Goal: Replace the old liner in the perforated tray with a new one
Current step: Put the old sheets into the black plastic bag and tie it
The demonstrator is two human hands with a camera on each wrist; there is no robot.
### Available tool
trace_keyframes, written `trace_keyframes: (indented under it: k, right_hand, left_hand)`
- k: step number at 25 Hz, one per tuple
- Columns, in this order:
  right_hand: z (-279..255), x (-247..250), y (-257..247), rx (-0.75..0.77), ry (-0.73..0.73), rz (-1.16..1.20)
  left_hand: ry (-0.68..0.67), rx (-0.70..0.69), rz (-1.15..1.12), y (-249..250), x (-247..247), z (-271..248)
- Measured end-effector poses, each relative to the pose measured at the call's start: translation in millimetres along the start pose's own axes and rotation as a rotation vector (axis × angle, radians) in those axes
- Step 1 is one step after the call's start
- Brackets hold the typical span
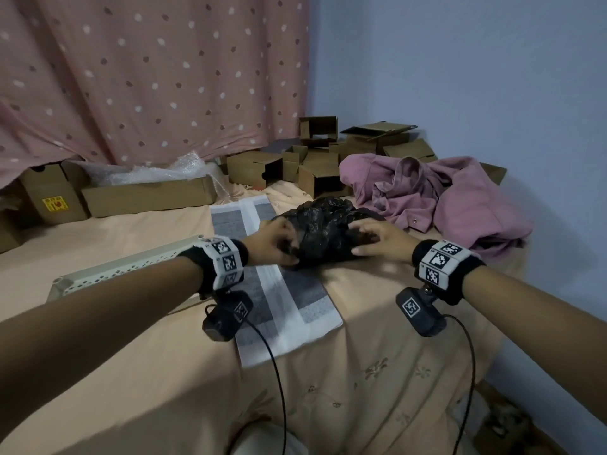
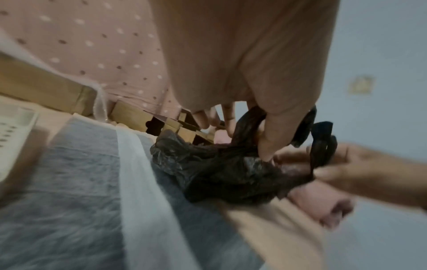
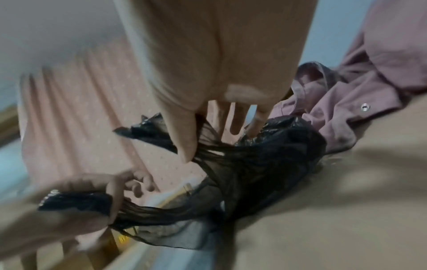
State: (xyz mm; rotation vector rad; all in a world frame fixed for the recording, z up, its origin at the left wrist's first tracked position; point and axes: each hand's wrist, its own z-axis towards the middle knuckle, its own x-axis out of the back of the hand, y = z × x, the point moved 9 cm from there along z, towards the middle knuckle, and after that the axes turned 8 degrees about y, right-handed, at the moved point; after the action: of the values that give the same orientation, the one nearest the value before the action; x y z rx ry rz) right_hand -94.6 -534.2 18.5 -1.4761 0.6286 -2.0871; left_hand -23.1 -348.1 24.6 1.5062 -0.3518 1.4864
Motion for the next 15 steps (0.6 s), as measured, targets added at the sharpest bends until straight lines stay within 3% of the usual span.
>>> trace_keyframes:
  k: [3,5,7,12,15]
  right_hand:
    - [12,0,-12,-0.08,0.042,0.273]
    - [21,4,-11,-0.123,0.158,0.253]
    - [24,2,-9,-0.197,0.203,0.379]
    - [35,-2,-14,-0.375,0.282,0.676]
    - [42,-1,-24,-0.479,0.389,0.98]
  left_hand:
    - [0.032,0.162,-0.545,1,22,10]
    - [0.071,0.204,-0.769,5,29,10]
    - [0.091,0.264,-0.946,6,30,10]
    - [0.077,0.339,-0.892,6,38,7]
    - [0.018,0.266,-0.981,30,47,5]
